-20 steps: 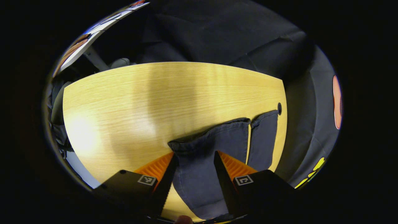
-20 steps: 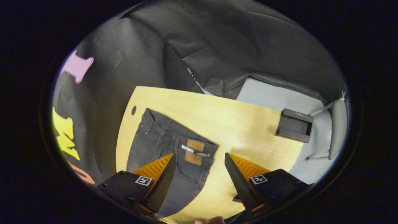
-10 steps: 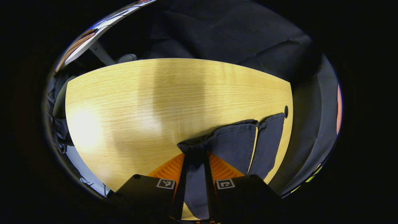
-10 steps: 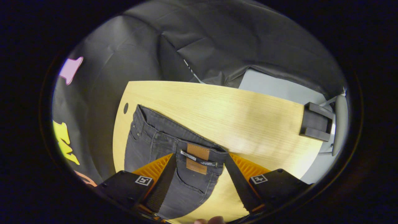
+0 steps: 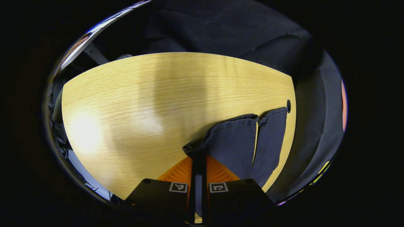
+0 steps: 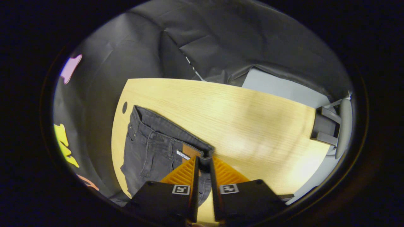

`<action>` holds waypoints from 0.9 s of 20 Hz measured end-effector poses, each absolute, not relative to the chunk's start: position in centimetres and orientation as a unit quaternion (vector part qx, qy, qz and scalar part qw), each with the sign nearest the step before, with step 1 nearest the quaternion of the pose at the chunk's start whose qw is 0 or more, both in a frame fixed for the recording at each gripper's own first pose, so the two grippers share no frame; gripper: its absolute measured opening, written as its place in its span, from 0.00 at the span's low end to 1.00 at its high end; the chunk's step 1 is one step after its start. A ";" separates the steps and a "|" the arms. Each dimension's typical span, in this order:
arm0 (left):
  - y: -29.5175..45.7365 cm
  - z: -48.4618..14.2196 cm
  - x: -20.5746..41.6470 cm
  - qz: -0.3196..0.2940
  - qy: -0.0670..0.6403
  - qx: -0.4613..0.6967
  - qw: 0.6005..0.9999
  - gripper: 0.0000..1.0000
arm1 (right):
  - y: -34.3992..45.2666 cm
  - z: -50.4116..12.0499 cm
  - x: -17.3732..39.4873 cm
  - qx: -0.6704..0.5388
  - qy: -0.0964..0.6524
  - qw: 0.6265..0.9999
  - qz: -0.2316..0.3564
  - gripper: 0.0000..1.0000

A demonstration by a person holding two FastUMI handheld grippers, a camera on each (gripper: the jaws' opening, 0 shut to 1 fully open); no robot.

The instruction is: Grasp the waist and the cuffs of the jeans and fold them to make the two legs overlap; first hold the waist and fold one-third of the jeans toward the cuffs, then hold the cuffs and fold the remaining one-third in the same direction to finish folding.

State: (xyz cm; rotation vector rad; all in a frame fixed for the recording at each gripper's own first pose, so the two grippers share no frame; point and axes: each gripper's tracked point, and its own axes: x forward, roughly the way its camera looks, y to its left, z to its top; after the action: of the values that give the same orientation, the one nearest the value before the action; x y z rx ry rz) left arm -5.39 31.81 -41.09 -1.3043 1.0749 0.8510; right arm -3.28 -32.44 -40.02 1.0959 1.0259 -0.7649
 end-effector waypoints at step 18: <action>29.7 -32.1 -4.9 0.399 0.395 -0.680 0.472 0.06 | -30.9 -29.0 0.5 0.637 0.356 0.619 -0.290 0.01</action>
State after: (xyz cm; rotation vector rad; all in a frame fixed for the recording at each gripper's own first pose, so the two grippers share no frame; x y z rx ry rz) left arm -4.89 29.68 -32.05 -1.6641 0.9673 0.9780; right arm 0.49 -30.85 -29.04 1.4656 0.8189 -0.6668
